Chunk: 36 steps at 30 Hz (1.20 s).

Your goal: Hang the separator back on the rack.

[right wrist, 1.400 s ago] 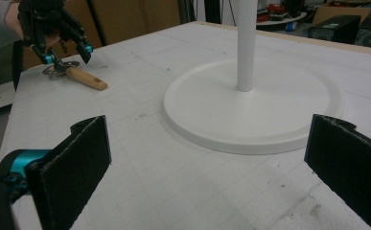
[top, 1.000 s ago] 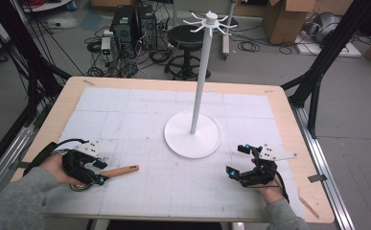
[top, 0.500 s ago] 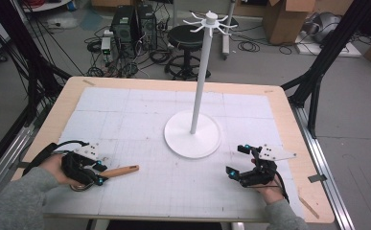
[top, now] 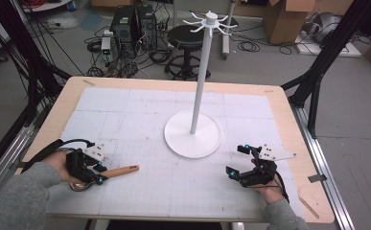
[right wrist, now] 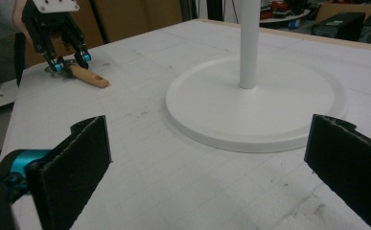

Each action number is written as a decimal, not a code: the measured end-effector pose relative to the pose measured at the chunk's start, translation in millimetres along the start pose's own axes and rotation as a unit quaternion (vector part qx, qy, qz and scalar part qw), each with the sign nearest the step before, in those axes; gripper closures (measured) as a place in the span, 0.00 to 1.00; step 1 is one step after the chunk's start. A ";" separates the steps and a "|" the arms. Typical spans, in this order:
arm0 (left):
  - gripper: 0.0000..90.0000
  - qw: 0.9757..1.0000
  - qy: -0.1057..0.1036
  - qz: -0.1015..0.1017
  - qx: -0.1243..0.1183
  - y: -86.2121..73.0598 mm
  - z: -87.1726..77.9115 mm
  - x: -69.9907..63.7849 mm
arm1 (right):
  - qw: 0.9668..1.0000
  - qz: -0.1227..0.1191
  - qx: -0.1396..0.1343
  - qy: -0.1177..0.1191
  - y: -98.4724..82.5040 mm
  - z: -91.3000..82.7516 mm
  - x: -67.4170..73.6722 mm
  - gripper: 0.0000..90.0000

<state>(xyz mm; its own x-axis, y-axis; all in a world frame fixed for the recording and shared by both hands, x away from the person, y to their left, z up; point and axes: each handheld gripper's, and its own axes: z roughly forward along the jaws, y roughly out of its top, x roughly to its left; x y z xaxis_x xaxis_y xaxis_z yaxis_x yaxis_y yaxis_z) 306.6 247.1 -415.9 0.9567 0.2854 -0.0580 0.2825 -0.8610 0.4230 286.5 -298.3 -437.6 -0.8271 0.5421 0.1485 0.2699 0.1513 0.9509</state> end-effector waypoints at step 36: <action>0.76 0.999 0.013 -0.011 0.028 -2.3 -4.0 -5.1 | 1.000 0.001 0.003 0.001 -0.3 0.5 -0.2 0.01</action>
<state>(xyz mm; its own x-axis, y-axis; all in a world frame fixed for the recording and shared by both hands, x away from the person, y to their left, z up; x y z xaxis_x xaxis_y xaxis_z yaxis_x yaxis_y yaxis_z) 300.8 249.3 -413.0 0.9481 0.3150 -0.0438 0.3082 -0.8758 0.3714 286.8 -298.1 -438.0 -0.8279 0.5402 0.1510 0.2740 0.1546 0.9492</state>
